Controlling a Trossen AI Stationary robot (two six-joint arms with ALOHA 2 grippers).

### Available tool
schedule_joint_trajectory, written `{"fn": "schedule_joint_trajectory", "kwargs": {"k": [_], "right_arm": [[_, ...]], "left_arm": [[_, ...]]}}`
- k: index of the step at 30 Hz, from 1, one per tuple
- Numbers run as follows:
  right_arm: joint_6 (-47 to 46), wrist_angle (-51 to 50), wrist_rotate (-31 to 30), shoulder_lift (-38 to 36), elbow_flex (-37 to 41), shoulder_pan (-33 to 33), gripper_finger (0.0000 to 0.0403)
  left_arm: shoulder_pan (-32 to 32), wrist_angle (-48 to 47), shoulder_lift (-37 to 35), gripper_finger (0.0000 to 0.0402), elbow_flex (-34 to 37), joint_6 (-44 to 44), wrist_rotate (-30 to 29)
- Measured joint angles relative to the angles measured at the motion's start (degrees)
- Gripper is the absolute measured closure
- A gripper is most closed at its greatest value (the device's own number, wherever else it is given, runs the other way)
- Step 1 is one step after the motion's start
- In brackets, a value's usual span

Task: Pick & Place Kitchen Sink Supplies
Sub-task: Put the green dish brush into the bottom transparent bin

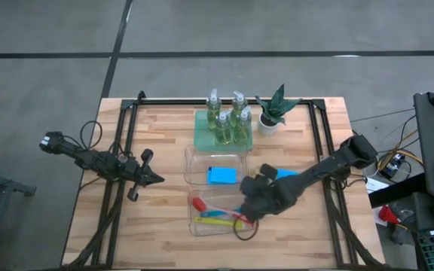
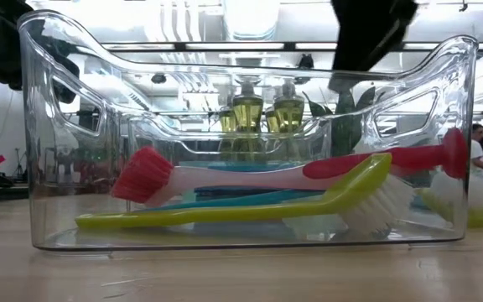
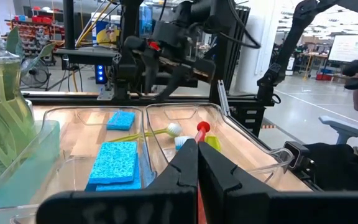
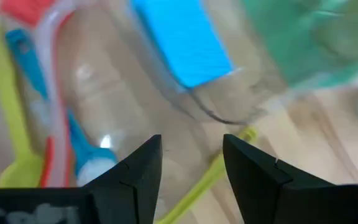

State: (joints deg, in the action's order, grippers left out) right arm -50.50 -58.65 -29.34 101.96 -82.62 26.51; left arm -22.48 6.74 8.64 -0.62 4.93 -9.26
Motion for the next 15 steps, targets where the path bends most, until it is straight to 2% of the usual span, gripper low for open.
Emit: {"fn": "schedule_joint_trajectory", "kwargs": {"k": [3, 8, 12, 15], "right_arm": [[-7.32, -3.78, -3.21, -1.14, 1.36, 1.63, 0.0239], [-16.49, -4.60, -3.69, -2.96, 6.10, 2.95, 0.0237], [-23.36, -3.94, -2.62, -5.17, 11.68, 3.27, 0.0242], [-26.32, 0.10, 0.08, -6.65, 16.59, 3.27, 0.0246]], "left_arm": [[-0.02, 0.00, 0.01, 0.0399, 0.00, -0.01, -0.01], [0.00, 0.00, 0.02, 0.0399, 0.00, -0.02, -0.02], [0.00, 0.02, 0.04, 0.0399, 0.00, 0.00, 0.00], [-0.01, 0.02, 0.04, 0.0399, 0.00, 0.00, 0.00]]}}
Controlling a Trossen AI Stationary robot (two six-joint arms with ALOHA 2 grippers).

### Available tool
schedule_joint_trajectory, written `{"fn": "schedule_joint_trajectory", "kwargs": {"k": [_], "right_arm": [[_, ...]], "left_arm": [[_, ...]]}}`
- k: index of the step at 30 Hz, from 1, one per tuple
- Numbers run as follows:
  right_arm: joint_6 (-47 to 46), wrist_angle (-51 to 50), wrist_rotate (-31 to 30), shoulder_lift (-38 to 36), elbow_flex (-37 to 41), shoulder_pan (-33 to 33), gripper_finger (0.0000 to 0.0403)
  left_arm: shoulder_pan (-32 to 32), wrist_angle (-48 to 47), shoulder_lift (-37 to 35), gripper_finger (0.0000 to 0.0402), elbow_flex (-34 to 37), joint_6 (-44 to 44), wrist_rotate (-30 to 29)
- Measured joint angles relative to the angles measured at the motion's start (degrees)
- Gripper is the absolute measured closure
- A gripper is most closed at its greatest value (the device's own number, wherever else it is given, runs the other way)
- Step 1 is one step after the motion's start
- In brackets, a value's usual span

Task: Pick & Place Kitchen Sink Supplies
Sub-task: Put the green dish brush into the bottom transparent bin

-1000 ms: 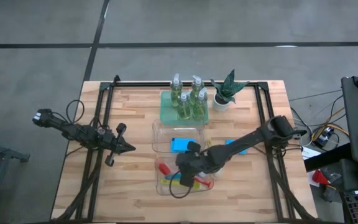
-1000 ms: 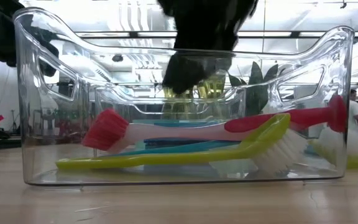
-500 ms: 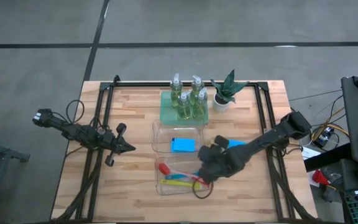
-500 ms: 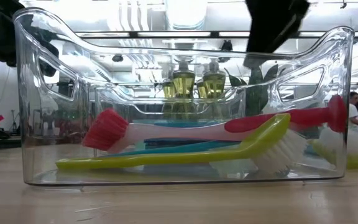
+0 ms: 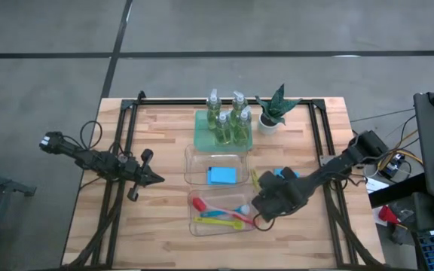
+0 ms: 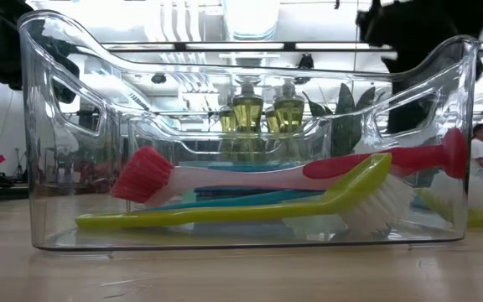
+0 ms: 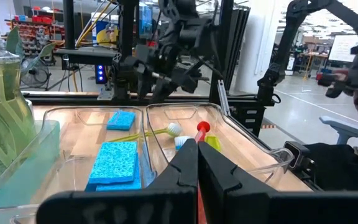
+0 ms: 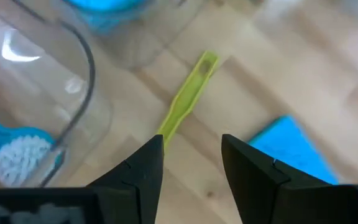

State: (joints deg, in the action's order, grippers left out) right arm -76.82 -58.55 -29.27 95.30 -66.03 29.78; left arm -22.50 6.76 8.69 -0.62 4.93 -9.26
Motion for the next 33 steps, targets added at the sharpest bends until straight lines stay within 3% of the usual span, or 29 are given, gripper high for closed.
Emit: {"fn": "schedule_joint_trajectory", "kwargs": {"k": [8, 18, 33], "right_arm": [[1.18, 20.44, 4.13, -3.40, 12.17, -0.04, 0.0245], [-0.77, 33.20, 5.16, -1.99, 18.50, -0.04, 0.0246], [-0.81, 33.52, 5.54, -1.57, 20.47, -0.15, 0.0276]], "left_arm": [[0.01, -0.09, 0.02, 0.0399, 0.00, -0.02, -0.02], [0.01, -0.03, 0.02, 0.0399, 0.00, -0.02, 0.00], [0.01, -0.02, 0.02, 0.0399, 0.00, -0.01, -0.01]]}}
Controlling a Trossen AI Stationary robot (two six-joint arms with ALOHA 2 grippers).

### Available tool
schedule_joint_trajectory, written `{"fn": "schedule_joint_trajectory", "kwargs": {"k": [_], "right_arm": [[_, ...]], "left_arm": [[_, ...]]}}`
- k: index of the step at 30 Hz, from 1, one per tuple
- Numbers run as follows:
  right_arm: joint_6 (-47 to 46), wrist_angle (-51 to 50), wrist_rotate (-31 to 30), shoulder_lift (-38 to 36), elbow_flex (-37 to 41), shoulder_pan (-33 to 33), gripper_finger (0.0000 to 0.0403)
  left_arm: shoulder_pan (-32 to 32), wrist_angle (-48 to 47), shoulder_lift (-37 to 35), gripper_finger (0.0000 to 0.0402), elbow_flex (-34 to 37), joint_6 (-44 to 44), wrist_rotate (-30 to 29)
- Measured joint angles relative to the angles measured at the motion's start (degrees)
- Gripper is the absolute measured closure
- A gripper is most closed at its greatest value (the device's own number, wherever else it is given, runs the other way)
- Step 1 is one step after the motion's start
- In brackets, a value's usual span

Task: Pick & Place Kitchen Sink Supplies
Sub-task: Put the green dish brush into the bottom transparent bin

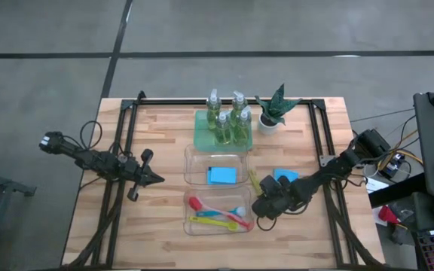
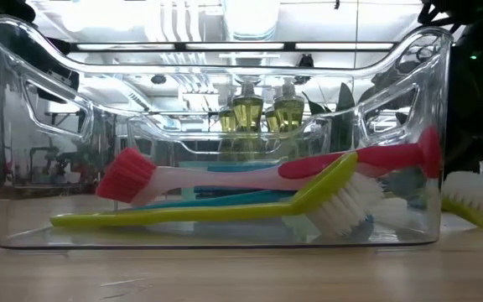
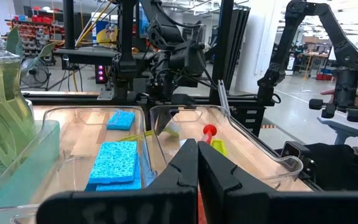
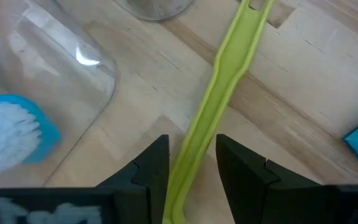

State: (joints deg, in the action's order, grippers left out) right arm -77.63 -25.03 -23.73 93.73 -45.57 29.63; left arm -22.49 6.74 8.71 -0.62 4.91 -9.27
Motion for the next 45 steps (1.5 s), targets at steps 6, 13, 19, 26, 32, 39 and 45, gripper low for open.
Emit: {"fn": "schedule_joint_trajectory", "kwargs": {"k": [6, 13, 19, 26, 32, 39, 45], "right_arm": [[1.49, -0.04, -0.07, 0.00, 0.36, -0.07, 0.0299], [3.23, -2.72, -0.65, -0.29, 0.47, -0.07, 0.0351], [2.98, -7.87, -0.45, -1.75, 0.16, -0.04, 0.0360], [2.83, -13.17, -0.40, -6.60, 0.20, -0.04, 0.0352], [1.87, -20.61, -4.29, -14.84, 0.16, -0.13, 0.0358], [11.22, -10.35, -11.47, -24.71, 0.03, -0.05, 0.0358], [33.71, 14.63, -13.57, -25.58, 0.03, 0.52, 0.0356]], "left_arm": [[-0.01, 0.00, 0.02, 0.0399, 0.00, -0.01, 0.01], [0.00, 0.00, 0.00, 0.0399, 0.00, 0.01, 0.00], [0.00, -0.02, 0.00, 0.0399, 0.00, 0.00, -0.01], [-0.01, -0.04, 0.00, 0.0399, 0.00, 0.01, -0.01], [0.00, -0.01, 0.01, 0.0399, 0.00, 0.01, 0.01], [-0.01, -0.02, 0.02, 0.0399, 0.00, -0.01, -0.01], [-0.01, 0.00, 0.00, 0.0399, 0.00, 0.01, -0.01]]}}
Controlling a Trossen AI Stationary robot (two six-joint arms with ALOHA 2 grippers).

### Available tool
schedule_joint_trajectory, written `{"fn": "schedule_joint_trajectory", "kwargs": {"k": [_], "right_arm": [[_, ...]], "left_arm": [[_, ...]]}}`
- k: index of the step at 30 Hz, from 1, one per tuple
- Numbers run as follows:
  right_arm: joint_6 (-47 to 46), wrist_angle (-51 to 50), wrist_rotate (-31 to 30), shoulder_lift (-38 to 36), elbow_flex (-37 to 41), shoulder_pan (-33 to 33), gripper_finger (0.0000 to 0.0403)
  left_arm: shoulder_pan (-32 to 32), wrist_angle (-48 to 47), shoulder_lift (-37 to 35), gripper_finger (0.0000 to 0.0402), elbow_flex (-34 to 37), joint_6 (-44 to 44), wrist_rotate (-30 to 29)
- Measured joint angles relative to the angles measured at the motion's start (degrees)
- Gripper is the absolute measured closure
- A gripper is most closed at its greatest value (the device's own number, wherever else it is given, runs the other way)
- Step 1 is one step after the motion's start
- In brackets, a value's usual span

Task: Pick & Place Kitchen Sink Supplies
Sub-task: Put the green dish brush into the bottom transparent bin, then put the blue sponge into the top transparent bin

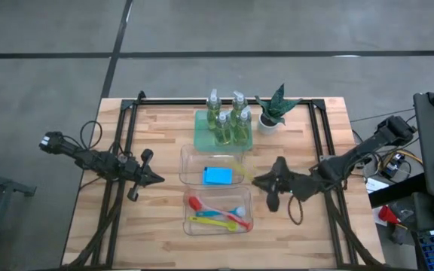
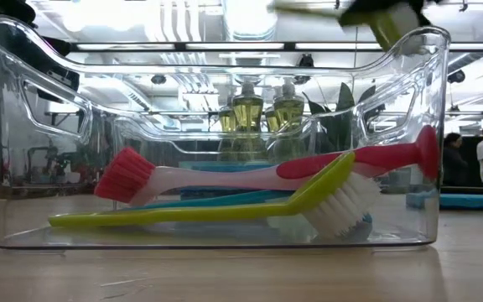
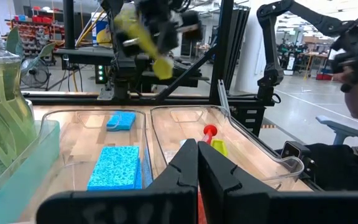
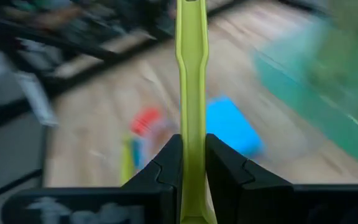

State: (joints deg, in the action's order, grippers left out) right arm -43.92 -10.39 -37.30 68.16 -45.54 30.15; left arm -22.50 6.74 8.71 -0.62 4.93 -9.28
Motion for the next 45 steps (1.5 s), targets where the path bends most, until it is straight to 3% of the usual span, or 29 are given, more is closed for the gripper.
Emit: {"fn": "schedule_joint_trajectory", "kwargs": {"k": [3, 6, 13, 16, 23, 29, 37, 45], "right_arm": [[8.63, 11.69, 4.45, 2.59, 0.00, -0.04, 0.0356], [10.87, 19.54, 6.99, 6.96, 0.00, -0.06, 0.0356], [8.21, 20.80, 14.73, 19.27, -5.47, -1.50, 0.0355], [8.82, 15.77, 17.70, 24.15, -10.64, -2.20, 0.0355], [4.04, -9.27, 18.23, 34.21, -25.18, -3.78, 0.0355], [4.38, -19.52, 18.45, 40.71, -34.17, -3.65, 0.0353], [7.27, -25.40, 18.30, 45.20, -39.33, -3.69, 0.0325], [8.80, -25.82, 17.77, 43.72, -39.04, -3.52, 0.0281]], "left_arm": [[0.00, -0.01, 0.02, 0.0399, 0.00, -0.01, 0.01], [0.02, 0.00, 0.00, 0.0399, 0.00, -0.02, 0.02], [0.01, 0.00, 0.00, 0.0399, 0.00, -0.01, 0.00], [0.02, 0.00, 0.02, 0.0399, -0.01, -0.01, 0.01], [0.01, -0.01, 0.01, 0.0399, 0.00, -0.01, 0.00], [0.01, 0.00, 0.01, 0.0399, 0.00, -0.01, 0.00], [0.01, -0.02, 0.04, 0.0399, -0.01, -0.01, 0.01], [0.01, -0.09, 0.08, 0.0399, 0.00, -0.02, 0.02]]}}
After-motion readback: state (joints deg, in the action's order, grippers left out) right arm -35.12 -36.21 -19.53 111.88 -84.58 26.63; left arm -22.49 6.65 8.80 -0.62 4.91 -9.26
